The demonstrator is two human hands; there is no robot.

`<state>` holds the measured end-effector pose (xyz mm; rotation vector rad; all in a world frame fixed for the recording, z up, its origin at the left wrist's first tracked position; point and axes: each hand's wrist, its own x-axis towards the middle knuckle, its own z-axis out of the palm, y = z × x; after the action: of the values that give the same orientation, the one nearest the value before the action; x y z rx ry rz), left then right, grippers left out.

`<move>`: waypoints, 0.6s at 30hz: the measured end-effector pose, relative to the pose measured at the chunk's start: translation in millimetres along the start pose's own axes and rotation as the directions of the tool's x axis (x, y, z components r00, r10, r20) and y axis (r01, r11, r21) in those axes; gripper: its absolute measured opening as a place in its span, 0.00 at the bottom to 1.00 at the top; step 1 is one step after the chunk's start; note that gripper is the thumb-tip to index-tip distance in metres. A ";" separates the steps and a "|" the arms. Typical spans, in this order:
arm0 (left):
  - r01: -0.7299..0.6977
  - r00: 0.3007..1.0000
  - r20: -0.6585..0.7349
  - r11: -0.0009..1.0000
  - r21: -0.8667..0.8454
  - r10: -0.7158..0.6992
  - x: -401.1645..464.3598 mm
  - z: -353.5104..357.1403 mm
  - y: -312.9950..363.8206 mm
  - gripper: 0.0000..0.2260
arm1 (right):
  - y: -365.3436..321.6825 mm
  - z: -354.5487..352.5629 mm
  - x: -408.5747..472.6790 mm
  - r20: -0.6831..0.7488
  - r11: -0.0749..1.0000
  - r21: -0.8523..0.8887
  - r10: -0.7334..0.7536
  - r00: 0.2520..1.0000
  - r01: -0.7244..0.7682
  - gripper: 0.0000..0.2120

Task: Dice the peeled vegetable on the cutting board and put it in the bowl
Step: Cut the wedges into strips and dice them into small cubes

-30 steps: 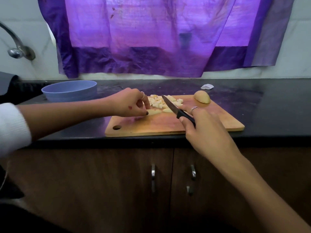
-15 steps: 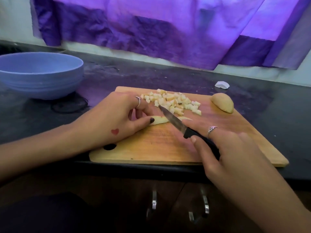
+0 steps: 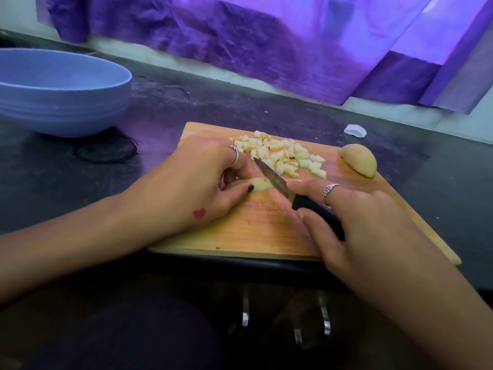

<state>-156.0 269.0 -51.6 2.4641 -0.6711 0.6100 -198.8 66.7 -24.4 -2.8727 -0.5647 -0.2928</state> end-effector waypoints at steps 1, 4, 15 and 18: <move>0.002 1.000 -0.003 1.000 -0.003 -0.002 0.4 0.3 0.9 0.22 | -0.6 -0.8 0.0 0.011 1.000 0.004 0.005 1.000 -0.005 0.19; 0.004 1.000 -0.015 1.000 -0.019 -0.005 0.8 1.1 2.5 0.23 | -0.5 -0.2 -0.6 0.024 1.000 0.026 0.008 1.000 -0.008 0.18; 0.057 0.997 -0.043 0.998 0.004 -0.057 -2.3 5.1 0.2 0.12 | -3.4 -6.4 -16.6 -0.101 0.999 0.028 0.017 0.995 -0.015 0.18; 0.053 0.998 -0.040 0.999 -0.001 -0.053 -1.7 4.8 -0.3 0.09 | -7.6 3.2 -11.7 -0.101 0.998 0.059 -0.005 0.995 0.011 0.17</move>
<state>-155.8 267.0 -56.4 2.4551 -0.5881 0.6369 -211.9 70.2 -29.0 -2.7809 -0.5573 -0.4130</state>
